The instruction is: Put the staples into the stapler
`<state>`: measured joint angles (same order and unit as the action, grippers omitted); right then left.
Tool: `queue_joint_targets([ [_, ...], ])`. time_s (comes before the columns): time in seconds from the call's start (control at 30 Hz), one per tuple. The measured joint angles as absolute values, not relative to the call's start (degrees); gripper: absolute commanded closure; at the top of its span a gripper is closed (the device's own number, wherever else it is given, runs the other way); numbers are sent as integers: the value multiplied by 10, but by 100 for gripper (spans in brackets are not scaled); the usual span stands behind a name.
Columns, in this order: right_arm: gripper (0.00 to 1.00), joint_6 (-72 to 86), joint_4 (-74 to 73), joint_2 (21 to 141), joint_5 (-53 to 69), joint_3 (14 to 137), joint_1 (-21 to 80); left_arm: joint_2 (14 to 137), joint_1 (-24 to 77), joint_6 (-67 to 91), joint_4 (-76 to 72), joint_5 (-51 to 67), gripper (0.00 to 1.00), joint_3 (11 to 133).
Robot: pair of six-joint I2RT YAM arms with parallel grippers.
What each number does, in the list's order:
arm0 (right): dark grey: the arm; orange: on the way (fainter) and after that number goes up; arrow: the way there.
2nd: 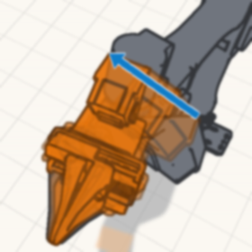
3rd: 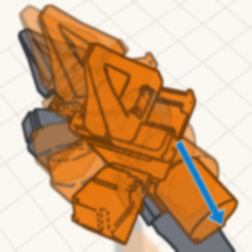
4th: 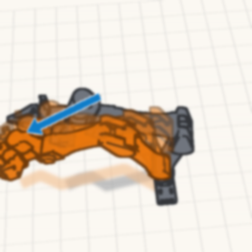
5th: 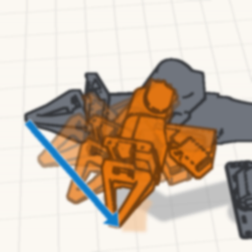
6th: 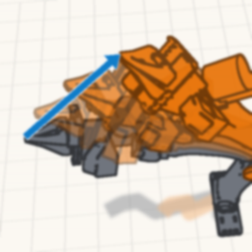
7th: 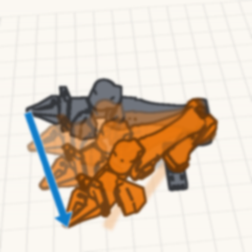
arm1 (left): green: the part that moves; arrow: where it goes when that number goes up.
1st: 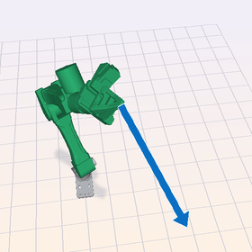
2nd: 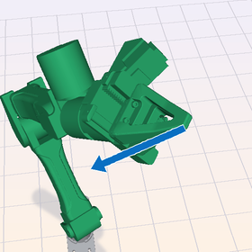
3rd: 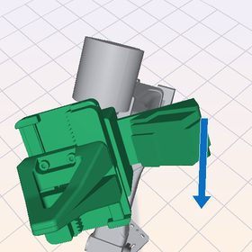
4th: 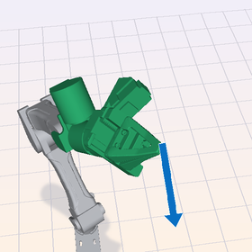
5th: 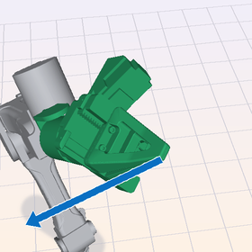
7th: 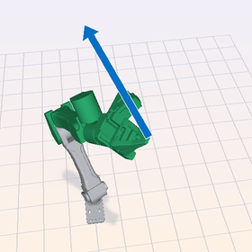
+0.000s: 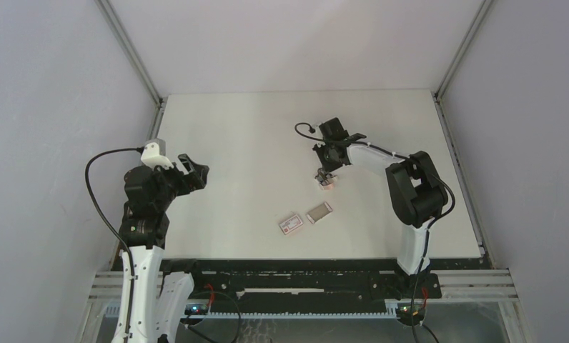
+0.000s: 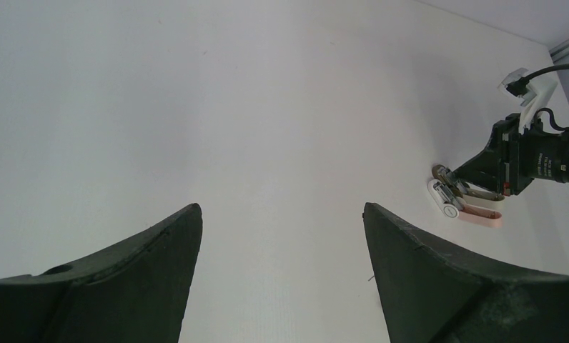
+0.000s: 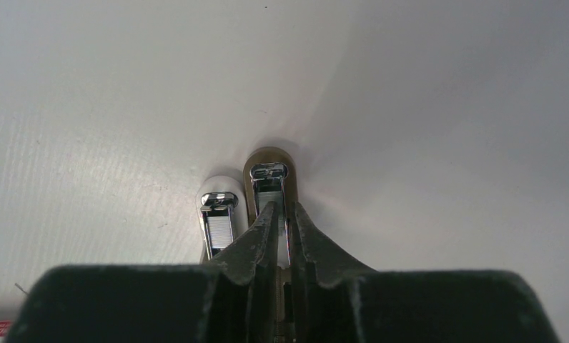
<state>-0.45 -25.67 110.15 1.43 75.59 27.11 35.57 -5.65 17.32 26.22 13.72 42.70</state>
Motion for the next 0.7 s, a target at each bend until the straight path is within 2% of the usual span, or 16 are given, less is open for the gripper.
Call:
queue_joint_targets([
  [0.53,91,-7,-273,1101,-2,756,275,356,-57,173,262,137,13,427],
  [0.63,87,-6,-273,1101,1,757,275,356,-57,173,262,137,13,427],
  [0.7,79,-4,-278,1100,5,758,273,356,-57,173,262,137,13,427],
])
